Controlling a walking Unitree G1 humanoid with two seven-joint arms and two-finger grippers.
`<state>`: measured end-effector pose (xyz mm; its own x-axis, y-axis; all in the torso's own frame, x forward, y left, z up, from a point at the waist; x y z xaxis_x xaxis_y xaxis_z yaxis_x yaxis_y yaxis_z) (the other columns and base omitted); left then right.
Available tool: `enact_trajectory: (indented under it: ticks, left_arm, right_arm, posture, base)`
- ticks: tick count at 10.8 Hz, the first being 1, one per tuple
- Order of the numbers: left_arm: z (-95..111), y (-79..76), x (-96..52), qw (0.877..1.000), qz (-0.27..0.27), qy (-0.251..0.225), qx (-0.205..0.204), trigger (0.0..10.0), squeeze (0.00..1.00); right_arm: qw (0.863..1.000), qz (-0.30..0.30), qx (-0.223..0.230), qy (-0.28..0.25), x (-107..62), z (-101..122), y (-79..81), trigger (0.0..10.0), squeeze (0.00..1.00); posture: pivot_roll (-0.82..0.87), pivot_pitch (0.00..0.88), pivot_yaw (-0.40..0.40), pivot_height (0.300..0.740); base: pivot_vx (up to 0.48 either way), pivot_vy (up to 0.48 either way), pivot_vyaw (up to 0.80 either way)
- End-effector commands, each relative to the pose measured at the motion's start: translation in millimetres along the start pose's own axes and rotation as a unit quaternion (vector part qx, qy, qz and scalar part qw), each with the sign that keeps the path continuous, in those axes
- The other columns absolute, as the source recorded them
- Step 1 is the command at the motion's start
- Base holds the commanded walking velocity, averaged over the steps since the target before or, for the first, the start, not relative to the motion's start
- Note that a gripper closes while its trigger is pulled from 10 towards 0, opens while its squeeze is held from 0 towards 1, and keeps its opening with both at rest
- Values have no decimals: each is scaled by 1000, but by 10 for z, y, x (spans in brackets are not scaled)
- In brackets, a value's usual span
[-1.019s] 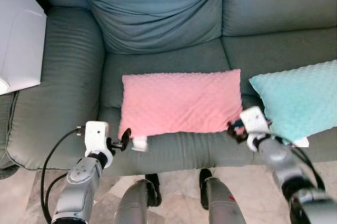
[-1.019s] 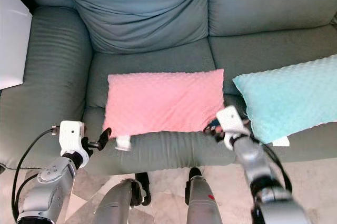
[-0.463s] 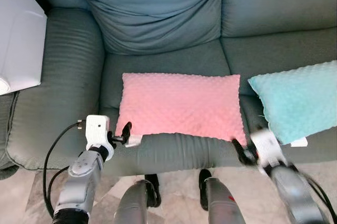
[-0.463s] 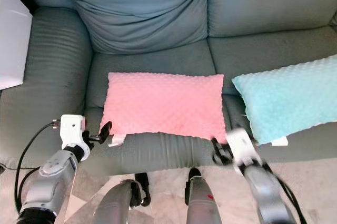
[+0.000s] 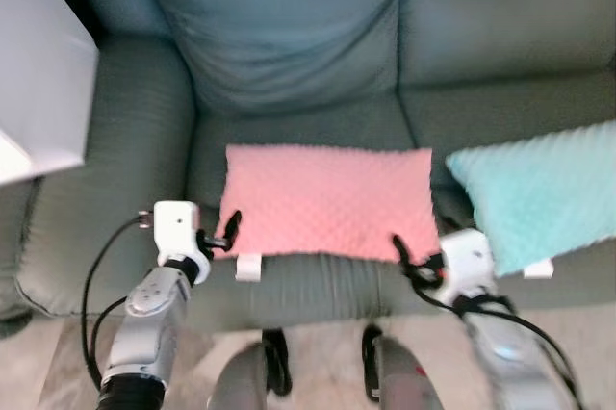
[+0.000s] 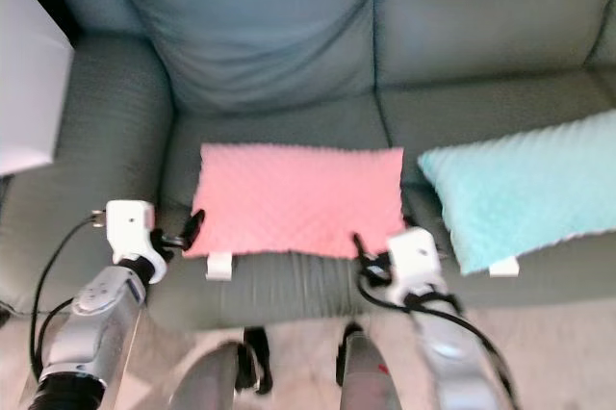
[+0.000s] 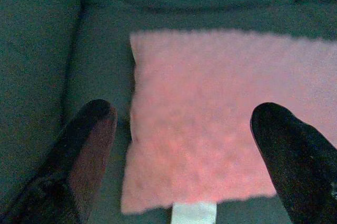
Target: Move the pillow to the sofa
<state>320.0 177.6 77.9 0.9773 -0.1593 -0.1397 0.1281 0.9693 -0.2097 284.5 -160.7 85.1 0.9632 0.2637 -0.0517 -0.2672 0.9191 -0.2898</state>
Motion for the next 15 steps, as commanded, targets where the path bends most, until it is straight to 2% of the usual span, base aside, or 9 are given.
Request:
enact_trajectory:
  ticks: [1, 4, 5, 6, 8, 9, 11, 12, 15]
  left_arm:
    - [-17, 64, -19, 1000, 4, 0, 5, 10000, 0]
    - [140, -24, 146, 999, 1, -29, 13, 10000, 0]
    - [201, -197, 229, 998, -48, -30, 33, 10000, 0]
    - [233, -279, 296, 995, -83, -23, 57, 10000, 0]
    - [302, -303, 335, 993, -85, -35, 68, 10000, 0]
    - [317, -265, 287, 996, -68, -47, 44, 10000, 0]
    - [145, -135, 77, 998, -34, -42, 30, 10000, 0]
    - [87, -20, -16, 998, -6, -46, 31, 10000, 0]
    - [52, 314, -250, 996, 66, -51, 32, 10000, 0]
  right_arm:
    - [1000, 14, -2, -6, 51, 68, 67, 10000, 0]
    - [1000, 16, -12, -23, 319, 272, 33, 10000, 0]
    - [997, 23, -48, -47, 418, 411, 43, 10000, 0]
    - [995, 27, -83, -53, 470, 422, 4, 10000, 0]
    - [996, -6, -75, -49, 500, 425, -115, 10000, 0]
    - [996, -43, -61, -44, 483, 422, -180, 10000, 0]
    - [994, -101, -27, -25, 328, 326, -228, 10000, 0]
    - [991, -123, -45, -28, 215, 304, -263, 10000, 0]
    - [981, -190, -27, 6, -145, 115, -478, 10000, 0]
  posture:
    - [-153, 149, 95, 740]
    - [-151, 44, 90, 740]
    - [-162, 0, 99, 740]
    - [-163, 0, 104, 740]
    - [-156, 0, 105, 740]
    - [-156, 0, 105, 740]
    - [-156, 0, 100, 740]
    - [-157, 0, 93, 740]
    - [-168, 0, 94, 740]
  base:
    - [0, 0, 0]
    - [0, 0, 0]
    - [0, 0, 0]
    - [0, 0, 0]
    - [0, 0, 0]
    - [0, 0, 0]
    - [0, 0, 0]
    - [0, 0, 0]
    - [0, 0, 0]
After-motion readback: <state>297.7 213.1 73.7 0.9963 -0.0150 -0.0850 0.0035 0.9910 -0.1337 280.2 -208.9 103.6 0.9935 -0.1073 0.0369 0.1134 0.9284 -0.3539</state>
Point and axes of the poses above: a point about 5 cm out from each wrist's last joint towards the gripper, its own x axis pointing out of the wrist towards the gripper, its own z axis along the axis of the wrist's last joint, y = z × x, the point moved 2 cm from there along x, pointing out of the wrist towards the gripper, and after that the axes turned 6 degrees about -x, right-handed, at the moved point
